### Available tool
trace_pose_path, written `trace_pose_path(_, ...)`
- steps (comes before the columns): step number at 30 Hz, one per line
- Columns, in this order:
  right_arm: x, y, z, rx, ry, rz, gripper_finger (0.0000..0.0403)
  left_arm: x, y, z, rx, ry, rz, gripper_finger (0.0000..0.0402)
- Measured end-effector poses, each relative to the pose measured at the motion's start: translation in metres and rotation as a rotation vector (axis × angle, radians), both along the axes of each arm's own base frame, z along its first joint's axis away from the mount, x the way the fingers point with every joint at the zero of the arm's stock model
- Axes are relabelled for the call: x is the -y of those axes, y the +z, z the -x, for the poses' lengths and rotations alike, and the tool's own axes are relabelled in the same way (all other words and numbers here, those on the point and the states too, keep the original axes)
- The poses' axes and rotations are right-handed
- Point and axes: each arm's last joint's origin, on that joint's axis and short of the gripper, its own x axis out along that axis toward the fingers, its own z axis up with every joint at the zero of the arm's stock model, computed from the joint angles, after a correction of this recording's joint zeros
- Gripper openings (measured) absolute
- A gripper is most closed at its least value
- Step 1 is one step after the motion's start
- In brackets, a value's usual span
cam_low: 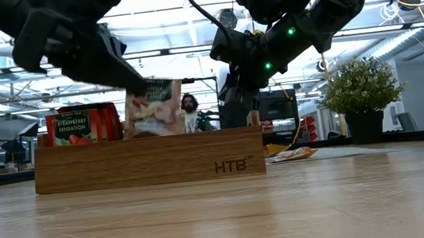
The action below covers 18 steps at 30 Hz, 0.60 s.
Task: Pick & Place Tea
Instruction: Put the brown tea bag into the middle section of the wooden organizer
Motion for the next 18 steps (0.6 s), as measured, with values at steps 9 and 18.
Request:
trace_pose_path(9, 0.000, 0.000, 0.000, 0.003, 0.000, -0.003, 0.0018, 0.002, -0.008, -0.005, -0.020, -0.048, 0.042, 0.0000)
trace_pose_path(18, 0.000, 0.000, 0.000, 0.002, 0.000, -0.002, 0.0018, -0.001, -0.020, -0.010, -0.064, -0.031, 0.056, 0.0005)
